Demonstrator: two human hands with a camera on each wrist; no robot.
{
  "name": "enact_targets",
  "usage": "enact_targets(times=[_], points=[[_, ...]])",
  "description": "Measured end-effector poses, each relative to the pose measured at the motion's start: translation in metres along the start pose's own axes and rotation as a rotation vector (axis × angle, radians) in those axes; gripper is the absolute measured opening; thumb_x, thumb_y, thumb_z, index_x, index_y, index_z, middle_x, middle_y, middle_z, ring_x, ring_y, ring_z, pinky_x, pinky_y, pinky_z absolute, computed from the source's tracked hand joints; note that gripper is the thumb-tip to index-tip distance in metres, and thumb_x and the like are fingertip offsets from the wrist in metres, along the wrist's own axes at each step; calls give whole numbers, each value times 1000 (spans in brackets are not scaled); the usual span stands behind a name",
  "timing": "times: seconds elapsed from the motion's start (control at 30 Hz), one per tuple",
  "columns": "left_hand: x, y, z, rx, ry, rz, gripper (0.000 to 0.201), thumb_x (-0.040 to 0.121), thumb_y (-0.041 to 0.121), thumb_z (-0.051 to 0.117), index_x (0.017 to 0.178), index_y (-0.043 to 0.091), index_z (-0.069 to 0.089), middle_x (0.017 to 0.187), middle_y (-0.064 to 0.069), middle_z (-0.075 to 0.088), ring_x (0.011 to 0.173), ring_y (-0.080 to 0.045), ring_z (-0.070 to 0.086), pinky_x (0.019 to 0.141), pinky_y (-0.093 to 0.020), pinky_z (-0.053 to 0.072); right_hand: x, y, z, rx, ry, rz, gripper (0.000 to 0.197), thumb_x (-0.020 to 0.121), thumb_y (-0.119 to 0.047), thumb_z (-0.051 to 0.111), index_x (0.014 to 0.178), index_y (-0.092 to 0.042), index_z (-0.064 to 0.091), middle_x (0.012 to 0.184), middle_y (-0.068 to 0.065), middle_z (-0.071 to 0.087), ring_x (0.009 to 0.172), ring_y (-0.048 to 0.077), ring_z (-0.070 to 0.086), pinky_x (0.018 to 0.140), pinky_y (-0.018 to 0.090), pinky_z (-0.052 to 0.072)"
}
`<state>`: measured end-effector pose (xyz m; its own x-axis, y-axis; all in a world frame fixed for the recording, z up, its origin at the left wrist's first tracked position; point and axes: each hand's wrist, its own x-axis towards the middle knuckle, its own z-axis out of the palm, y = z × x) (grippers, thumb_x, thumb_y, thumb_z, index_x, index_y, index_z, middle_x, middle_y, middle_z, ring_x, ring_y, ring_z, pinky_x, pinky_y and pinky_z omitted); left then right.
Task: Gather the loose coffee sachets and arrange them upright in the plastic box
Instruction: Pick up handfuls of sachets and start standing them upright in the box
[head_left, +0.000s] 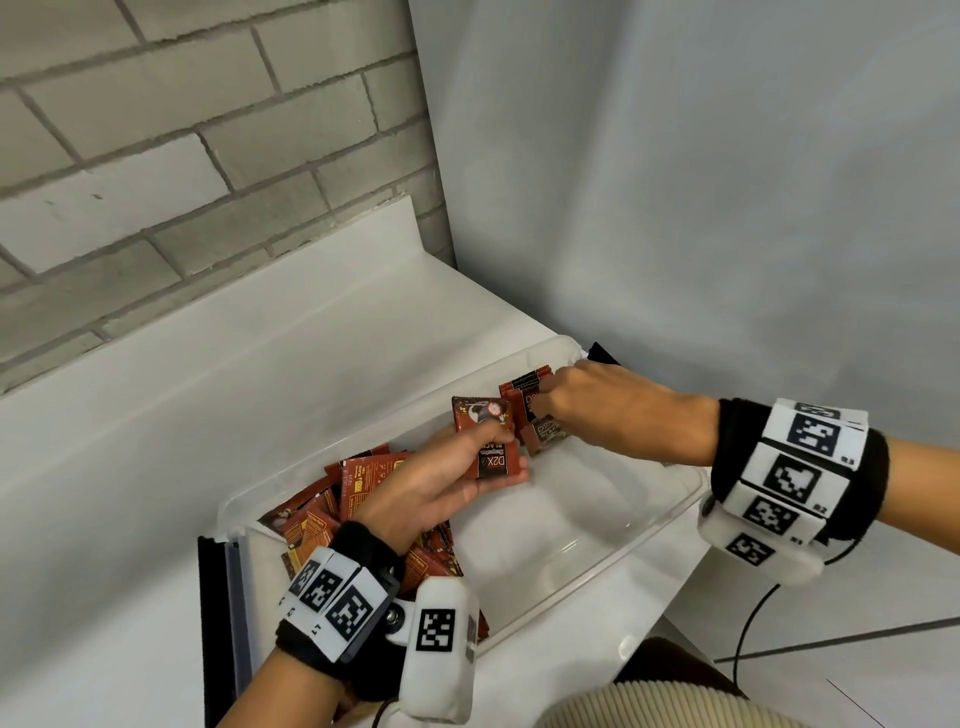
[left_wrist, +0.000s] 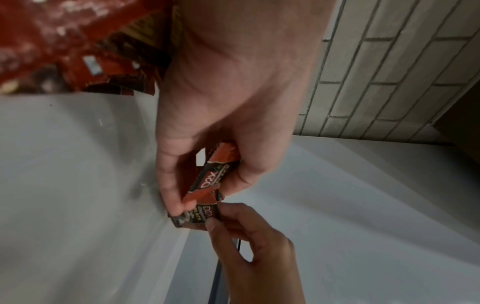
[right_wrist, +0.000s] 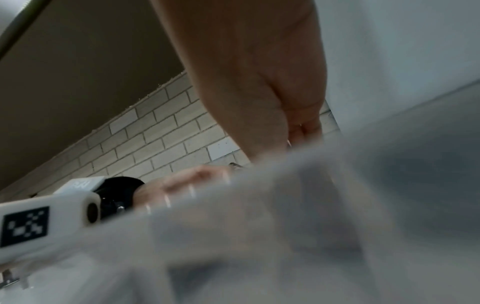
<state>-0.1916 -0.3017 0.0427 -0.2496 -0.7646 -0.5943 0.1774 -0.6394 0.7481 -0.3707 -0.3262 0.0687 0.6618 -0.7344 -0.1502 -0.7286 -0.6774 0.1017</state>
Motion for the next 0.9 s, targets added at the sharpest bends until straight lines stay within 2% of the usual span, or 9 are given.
enact_targets(times=[0.13, 0.27, 0.37, 0.43, 0.5, 0.63, 0.73, 0.83, 0.9], points=[[-2, -2, 2, 10, -75, 3, 12, 93, 0, 49, 90, -2, 61, 82, -18, 70, 67, -23, 67, 72, -33, 59, 1, -1, 4, 23, 78, -1, 30, 83, 4, 51, 109, -10, 55, 107, 7, 56, 100, 26, 50, 82, 36, 45], [-2, -2, 2, 10, -97, 8, 15, 94, 3, 49, 99, -4, 61, 99, -23, 71, 76, -24, 70, 75, -32, 60, -4, 3, 11, 16, 229, 20, 51, 57, 19, 58, 96, -12, 47, 93, 5, 49, 86, 22, 44, 63, 38, 48], [0, -2, 1, -12, -87, 31, 14, 94, 3, 50, 104, 3, 60, 101, -22, 71, 80, -26, 69, 76, -32, 60, -3, 8, 14, 70, 235, 16, 40, 62, 18, 58, 86, -12, 48, 86, 4, 49, 79, 22, 44, 59, 38, 48], [1, -3, 0, -8, -79, 35, 15, 94, 3, 50, 104, 5, 61, 97, -19, 73, 78, -25, 69, 76, -32, 59, -1, 9, 8, 146, 136, 16, 23, 75, 11, 55, 83, -10, 52, 85, 5, 54, 79, 25, 49, 63, 39, 48], [2, -4, -1, 14, -66, 14, 15, 94, 2, 49, 101, 5, 62, 91, -17, 73, 72, -23, 69, 74, -32, 59, -4, 6, -3, 221, -68, 20, 12, 85, 3, 49, 89, -5, 58, 91, 10, 60, 81, 28, 56, 64, 32, 46], [2, -6, -1, 50, -61, -34, 16, 95, 2, 48, 100, 4, 64, 90, -17, 72, 72, -22, 68, 75, -31, 59, -8, -9, -17, 178, -514, 42, 25, 99, -17, 43, 111, 0, 57, 97, 10, 55, 63, 17, 45, 46, 17, 29], [3, -6, -1, 35, -53, -44, 15, 94, 2, 49, 100, 3, 63, 87, -16, 72, 70, -21, 68, 71, -31, 60, -3, -13, -13, 102, -618, 87, 30, 101, -16, 38, 118, 2, 55, 110, 14, 59, 74, 20, 47, 46, 18, 28], [3, -4, -2, 16, -26, -41, 10, 93, 0, 50, 95, 0, 60, 79, -15, 71, 68, -23, 67, 70, -32, 60, 3, -13, -9, 93, -609, 111, 31, 100, -12, 37, 121, 3, 55, 120, 16, 59, 82, 25, 54, 46, 18, 28], [4, -3, -2, 7, -4, -35, 8, 92, -1, 52, 95, -3, 59, 77, -17, 70, 68, -24, 68, 67, -33, 61, 6, -12, -9, 121, -585, 127, 30, 99, -10, 37, 119, 2, 56, 118, 16, 60, 79, 22, 50, 45, 18, 28]])
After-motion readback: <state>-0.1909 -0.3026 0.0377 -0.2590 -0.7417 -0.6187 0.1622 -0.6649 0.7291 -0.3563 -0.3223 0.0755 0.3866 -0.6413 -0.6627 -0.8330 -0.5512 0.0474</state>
